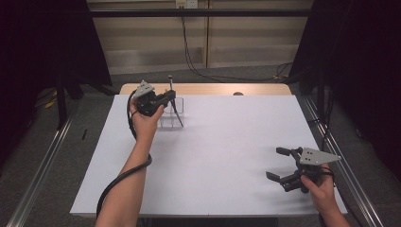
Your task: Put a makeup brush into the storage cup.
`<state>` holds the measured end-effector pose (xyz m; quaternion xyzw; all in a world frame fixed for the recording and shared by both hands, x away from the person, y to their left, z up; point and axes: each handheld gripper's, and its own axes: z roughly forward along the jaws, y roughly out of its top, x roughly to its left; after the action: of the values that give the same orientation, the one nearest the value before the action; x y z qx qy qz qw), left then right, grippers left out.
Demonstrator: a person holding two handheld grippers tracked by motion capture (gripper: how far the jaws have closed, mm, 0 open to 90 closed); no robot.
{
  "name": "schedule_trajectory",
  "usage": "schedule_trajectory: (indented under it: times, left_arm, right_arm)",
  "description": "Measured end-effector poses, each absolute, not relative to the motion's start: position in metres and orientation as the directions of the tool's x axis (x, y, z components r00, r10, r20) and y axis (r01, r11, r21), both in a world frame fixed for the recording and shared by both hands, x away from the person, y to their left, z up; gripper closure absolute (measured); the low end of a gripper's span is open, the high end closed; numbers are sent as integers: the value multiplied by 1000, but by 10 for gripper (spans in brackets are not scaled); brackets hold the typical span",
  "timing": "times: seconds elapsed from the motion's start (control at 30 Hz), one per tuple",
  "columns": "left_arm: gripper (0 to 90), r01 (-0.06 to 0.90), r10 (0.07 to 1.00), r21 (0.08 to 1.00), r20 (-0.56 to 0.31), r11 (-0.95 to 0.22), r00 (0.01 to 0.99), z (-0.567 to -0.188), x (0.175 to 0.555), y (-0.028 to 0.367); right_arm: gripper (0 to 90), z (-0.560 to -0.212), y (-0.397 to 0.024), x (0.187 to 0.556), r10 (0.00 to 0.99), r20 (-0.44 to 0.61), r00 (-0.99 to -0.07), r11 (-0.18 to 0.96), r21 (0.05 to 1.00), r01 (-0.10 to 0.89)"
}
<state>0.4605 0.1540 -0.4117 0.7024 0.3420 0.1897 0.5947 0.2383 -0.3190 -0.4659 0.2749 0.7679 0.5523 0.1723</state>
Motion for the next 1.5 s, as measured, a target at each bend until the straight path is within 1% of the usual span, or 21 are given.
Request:
schedule_trajectory:
  times: [1.13, 1.2, 1.23, 1.33, 1.5]
  left_arm:
    - [830, 295, 690, 954, -178, -54, 702, -425, 457, 154]
    - [793, 297, 688, 953, -183, -50, 702, -425, 457, 155]
    - [758, 299, 676, 954, -204, -25, 708, -425, 456, 156]
    - [695, 302, 671, 953, -211, -20, 711, -424, 453, 159]
    - [551, 295, 657, 955, -226, 6, 719, -425, 449, 163]
  right_arm:
    - [11, -466, -317, 238, 606, 36, -795, 246, 941, 231]
    - [11, -466, -317, 238, 608, 36, -793, 248, 940, 232]
    - [11, -466, -317, 237, 607, 37, -794, 246, 941, 232]
    - [11, -466, -318, 237, 610, 37, -791, 245, 941, 232]
    - [11, -466, -318, 236, 610, 36, -792, 246, 941, 232]
